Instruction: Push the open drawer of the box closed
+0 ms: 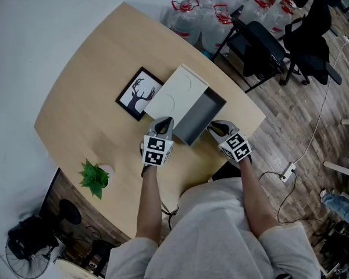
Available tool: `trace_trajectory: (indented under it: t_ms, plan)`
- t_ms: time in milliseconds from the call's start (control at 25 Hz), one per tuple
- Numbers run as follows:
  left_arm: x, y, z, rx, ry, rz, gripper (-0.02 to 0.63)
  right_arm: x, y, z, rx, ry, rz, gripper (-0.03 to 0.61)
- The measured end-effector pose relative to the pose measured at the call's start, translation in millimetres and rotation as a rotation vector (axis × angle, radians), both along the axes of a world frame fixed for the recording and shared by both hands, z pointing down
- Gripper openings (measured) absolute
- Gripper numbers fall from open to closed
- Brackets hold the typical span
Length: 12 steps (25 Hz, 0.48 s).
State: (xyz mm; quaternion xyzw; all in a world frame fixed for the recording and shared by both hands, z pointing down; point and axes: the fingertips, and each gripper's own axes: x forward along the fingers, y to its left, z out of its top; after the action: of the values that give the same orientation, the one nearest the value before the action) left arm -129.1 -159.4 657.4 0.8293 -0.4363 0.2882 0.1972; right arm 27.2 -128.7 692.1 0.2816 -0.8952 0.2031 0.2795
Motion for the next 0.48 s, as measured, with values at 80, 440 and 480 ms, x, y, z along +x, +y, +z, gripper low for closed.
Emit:
trace_trajectory:
  t_ms: [80,440,480]
  plan:
    - [-0.2,-0.7,0.2,0.006,0.002,-0.002,0.053,-0.5,-1.1,0.6,-0.003,0.005,-0.003,0.074]
    - [5.1,-0.3,-6.8,-0.002,0.021,0.001,0.054,-8.2,-9.1,-0.9,-0.006,0.0,-0.006,0.074]
    - [5.3,-0.3,-8.3,-0.004,0.024,-0.001,0.053,-10.1,-10.1,-0.9,-0.004,-0.003,-0.008,0.074]
